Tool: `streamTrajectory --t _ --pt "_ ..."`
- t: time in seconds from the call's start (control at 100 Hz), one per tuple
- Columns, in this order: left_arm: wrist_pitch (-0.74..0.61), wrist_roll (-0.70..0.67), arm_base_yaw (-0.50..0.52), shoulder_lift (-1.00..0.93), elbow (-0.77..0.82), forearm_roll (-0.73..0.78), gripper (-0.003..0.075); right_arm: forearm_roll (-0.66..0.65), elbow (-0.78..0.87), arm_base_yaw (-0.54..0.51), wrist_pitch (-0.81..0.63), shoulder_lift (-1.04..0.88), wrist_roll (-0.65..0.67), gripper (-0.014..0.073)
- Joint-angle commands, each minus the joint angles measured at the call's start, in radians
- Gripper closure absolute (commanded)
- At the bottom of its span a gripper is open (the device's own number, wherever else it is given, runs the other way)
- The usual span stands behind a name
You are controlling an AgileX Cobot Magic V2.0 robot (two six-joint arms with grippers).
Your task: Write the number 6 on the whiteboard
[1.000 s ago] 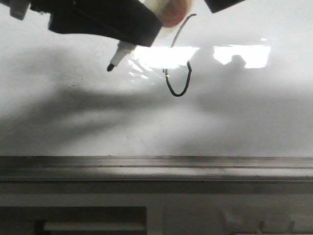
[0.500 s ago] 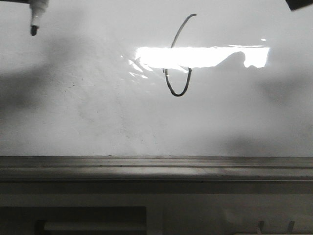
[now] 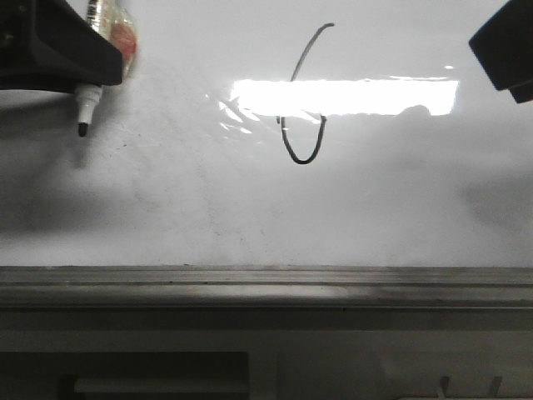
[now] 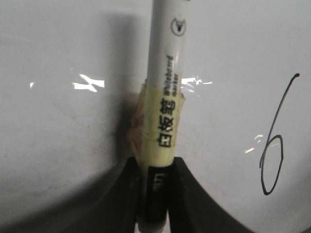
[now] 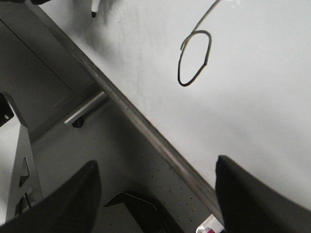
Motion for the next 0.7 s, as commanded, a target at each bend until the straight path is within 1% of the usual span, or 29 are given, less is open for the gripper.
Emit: streamTrajectory --t 0.0,0.36,0.41,0.46,0.55,0.6,0.69 --pt "-0.006 0.0 -0.001 0.019 -0.055 0.001 0.0741 0.045 -0.025 -0.007 -0.027 -0.012 0.003 0.0144" --pt "-0.007 0.0 -0.001 0.047 -0.057 0.001 0.0739 0.045 -0.025 -0.007 -0.037 -0.01 0.003 0.0144" --pt "-0.007 0.006 -0.001 0.047 -0.057 0.001 0.0734 0.045 -0.025 -0.007 -0.037 -0.01 0.003 0.0144" --pt "-0.007 0.006 -0.001 0.047 -0.057 0.006 0.0711 0.045 -0.025 -0.007 -0.037 -0.01 0.003 0.0144" --pt "-0.007 0.006 -0.001 0.047 -0.057 0.012 0.0622 0.045 -0.025 -0.007 -0.037 -0.01 0.003 0.0144" --pt "-0.007 0.006 -0.001 0.047 -0.057 0.014 0.0551 0.045 -0.025 -0.007 -0.037 -0.01 0.003 0.0144" --pt "-0.005 0.006 -0.001 0.047 -0.057 0.04 0.0384 0.045 -0.025 -0.007 -0.033 -0.01 0.003 0.0144"
